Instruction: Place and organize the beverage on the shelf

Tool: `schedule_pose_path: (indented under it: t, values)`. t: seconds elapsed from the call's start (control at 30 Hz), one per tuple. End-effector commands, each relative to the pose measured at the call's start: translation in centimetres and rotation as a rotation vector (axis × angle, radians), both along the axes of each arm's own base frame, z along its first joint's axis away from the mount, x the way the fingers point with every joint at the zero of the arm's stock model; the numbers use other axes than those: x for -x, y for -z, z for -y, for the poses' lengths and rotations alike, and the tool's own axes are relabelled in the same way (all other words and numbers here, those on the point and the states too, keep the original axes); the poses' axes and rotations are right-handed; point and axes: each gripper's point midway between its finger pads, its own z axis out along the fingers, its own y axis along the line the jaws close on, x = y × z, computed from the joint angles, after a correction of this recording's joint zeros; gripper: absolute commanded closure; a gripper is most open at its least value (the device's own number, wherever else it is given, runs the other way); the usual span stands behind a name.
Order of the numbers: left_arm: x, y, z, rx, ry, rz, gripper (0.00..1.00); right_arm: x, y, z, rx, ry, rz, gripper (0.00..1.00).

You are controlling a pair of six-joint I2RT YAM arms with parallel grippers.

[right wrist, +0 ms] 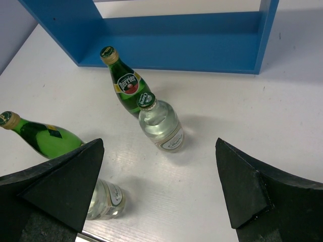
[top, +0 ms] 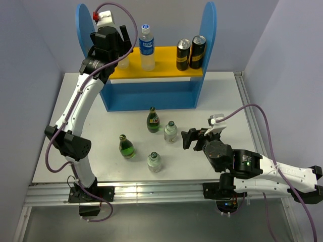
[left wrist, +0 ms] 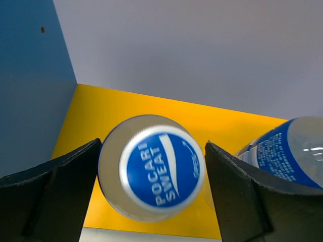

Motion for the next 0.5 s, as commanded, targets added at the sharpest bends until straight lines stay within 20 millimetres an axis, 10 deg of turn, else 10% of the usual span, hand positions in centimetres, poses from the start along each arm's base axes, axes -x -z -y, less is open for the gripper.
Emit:
schedule_pose_path:
  t: [0.0,0.47]
  values:
    - [-0.1,-1.6,1.2,0.044,0.056,0.052,0.10,-0.1,-0.2,0.1,-0.011,0.022,0.007,0.02]
    - [-0.2,-0.6,1.2,0.030,0.055,0.033,0.01,-0.1,-0.1,0.1,-0.005,0.028,0.008,0.02]
